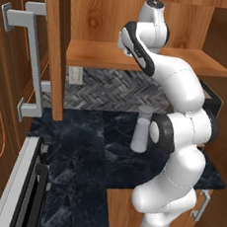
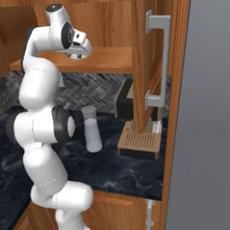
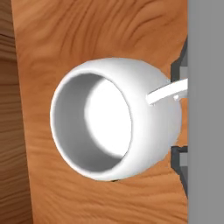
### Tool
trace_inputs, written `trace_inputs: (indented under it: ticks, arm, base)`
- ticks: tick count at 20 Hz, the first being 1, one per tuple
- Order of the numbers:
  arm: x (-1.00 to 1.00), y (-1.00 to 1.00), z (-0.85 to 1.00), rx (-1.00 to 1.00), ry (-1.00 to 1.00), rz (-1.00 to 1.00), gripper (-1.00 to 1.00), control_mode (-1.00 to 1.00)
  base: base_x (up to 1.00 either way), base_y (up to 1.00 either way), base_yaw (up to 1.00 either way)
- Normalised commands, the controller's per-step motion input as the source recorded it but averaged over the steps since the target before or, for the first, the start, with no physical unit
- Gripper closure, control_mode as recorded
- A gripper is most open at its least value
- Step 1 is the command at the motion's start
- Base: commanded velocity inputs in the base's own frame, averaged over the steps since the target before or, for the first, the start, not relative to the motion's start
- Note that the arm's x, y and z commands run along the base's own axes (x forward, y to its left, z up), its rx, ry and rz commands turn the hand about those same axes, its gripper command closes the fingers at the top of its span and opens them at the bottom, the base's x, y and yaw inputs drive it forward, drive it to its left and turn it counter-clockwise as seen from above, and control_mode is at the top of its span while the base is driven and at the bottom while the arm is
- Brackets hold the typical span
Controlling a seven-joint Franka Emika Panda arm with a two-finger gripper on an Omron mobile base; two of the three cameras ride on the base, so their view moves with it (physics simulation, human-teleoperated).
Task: There is a tray on the dining counter. Grab the cup, mug, and pitcher and place them on the tray. The pitcher may be placed next to the tray if it cannot fit the tray.
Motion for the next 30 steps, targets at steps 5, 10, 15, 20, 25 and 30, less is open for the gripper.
trace_inputs:
  ticks: [5,10,15,20,25,30]
  arm:
    - [-0.02,0.00,0.00,0.00,0.00,0.00,1.00,-1.00]
    - [-0.16,0.00,0.00,0.00,0.00,0.00,1.00,-1.00]
    - [-0.75,0.00,0.00,0.00,-0.04,0.00,1.00,-1.00]
    - [-1.00,-0.04,-0.01,0.00,-0.15,0.00,1.00,-1.00]
    - [-1.00,-0.15,-0.13,0.00,-0.19,0.00,1.00,-1.00]
    - [-1.00,-0.23,-0.06,0.00,-0.10,0.00,1.00,-1.00]
  base:
    - [0.00,0.00,0.00]
    - [0.00,0.00,0.00]
    - [0.00,0.00,0.00]
    - [0.00,0.00,0.00]
    - [0.00,0.00,0.00]
    - [0.00,0.00,0.00]
